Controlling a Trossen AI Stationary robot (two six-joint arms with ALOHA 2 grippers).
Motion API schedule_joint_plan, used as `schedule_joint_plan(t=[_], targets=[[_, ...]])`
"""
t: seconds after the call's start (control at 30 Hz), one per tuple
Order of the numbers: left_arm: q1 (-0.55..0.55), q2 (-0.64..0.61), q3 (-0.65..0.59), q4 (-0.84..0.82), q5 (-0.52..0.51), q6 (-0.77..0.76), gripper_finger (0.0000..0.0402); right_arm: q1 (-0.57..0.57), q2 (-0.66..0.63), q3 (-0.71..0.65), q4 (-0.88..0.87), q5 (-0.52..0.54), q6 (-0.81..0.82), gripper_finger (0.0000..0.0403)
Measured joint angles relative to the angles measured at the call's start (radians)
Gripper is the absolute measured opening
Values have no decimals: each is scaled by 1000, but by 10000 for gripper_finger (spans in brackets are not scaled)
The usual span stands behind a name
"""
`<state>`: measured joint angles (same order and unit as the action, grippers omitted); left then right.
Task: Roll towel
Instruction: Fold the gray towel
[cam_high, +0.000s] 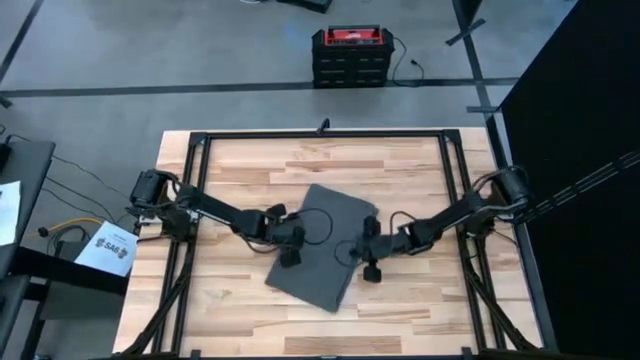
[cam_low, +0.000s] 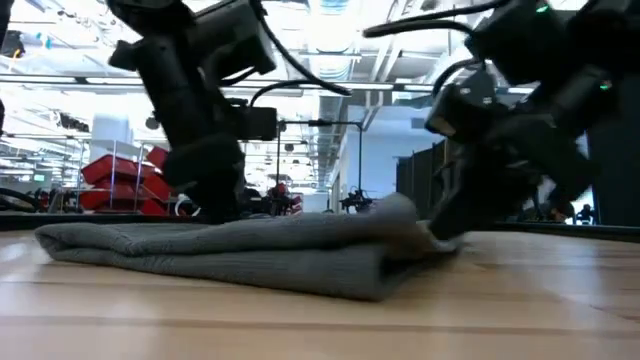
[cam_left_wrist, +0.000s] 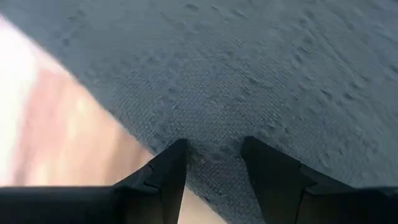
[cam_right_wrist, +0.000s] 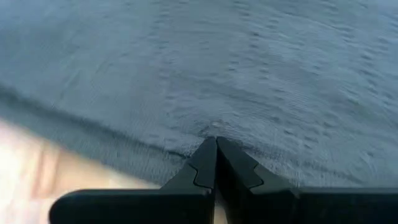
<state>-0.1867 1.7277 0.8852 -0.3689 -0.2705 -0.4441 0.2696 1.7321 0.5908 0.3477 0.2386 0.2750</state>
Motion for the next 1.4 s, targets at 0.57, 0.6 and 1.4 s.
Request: schedule_joint_plan(t=[0.57,0.6,1.4], targets=[[-177,-18,35,165,-102,-141,150,-274,-303,22,-200,-1,-237,0],[-171,-18,38,123,-141,-142,150,-235,-309,23,-202,-11,-209,0],[-213,-10,-35,-20,-85,-647,150,-45,-177,24,-568,169,-5,0]])
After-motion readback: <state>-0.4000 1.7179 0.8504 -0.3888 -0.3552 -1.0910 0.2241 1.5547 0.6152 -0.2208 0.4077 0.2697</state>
